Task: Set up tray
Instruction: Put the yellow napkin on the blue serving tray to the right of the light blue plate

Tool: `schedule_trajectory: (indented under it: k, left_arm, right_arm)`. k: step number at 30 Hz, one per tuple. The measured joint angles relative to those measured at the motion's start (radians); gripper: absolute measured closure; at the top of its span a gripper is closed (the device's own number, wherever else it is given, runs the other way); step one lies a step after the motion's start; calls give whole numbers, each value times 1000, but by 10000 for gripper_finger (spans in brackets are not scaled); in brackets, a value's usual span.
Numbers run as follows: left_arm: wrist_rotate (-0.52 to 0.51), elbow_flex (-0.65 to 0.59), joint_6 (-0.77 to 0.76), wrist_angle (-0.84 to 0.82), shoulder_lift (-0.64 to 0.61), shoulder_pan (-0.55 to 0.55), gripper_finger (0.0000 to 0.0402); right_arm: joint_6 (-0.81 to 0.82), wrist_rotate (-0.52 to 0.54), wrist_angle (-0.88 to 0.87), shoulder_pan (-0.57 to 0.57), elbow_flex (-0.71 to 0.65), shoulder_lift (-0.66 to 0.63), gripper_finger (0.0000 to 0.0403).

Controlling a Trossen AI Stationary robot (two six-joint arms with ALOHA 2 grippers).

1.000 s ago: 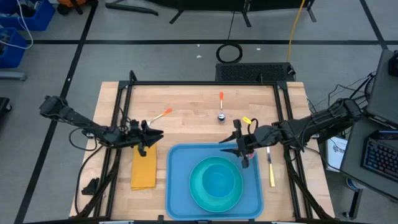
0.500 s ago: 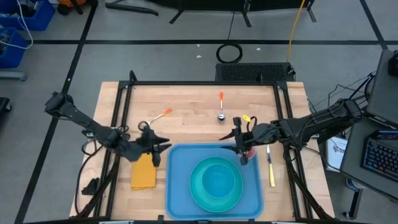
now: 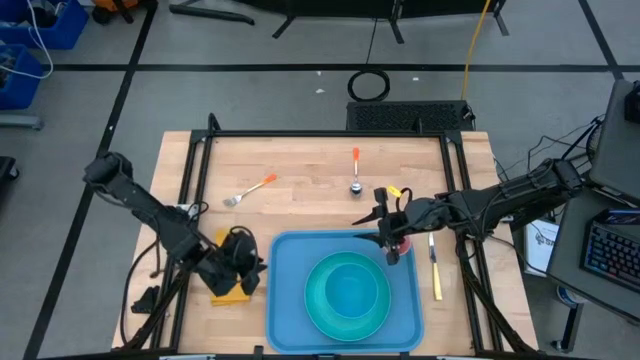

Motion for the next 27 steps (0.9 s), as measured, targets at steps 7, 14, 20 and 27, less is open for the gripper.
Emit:
schedule_trajectory:
  k: [7, 14, 20, 27]
  left_arm:
    - [110, 0, -176, 1, 52, -37, 329]
    - [249, 0, -245, -10, 57, -58, 396]
    - [367, 0, -393, -11, 67, -61, 398]
    - [160, 0, -334, 4, 60, -86, 399]
  right_arm:
    - [-62, -1, 50, -6, 0, 0, 277]
    - [-65, -2, 77, -40, 0, 0, 277]
    - [-52, -3, 80, -57, 0, 0, 277]
    - [-12, -171, 79, -57, 0, 0, 277]
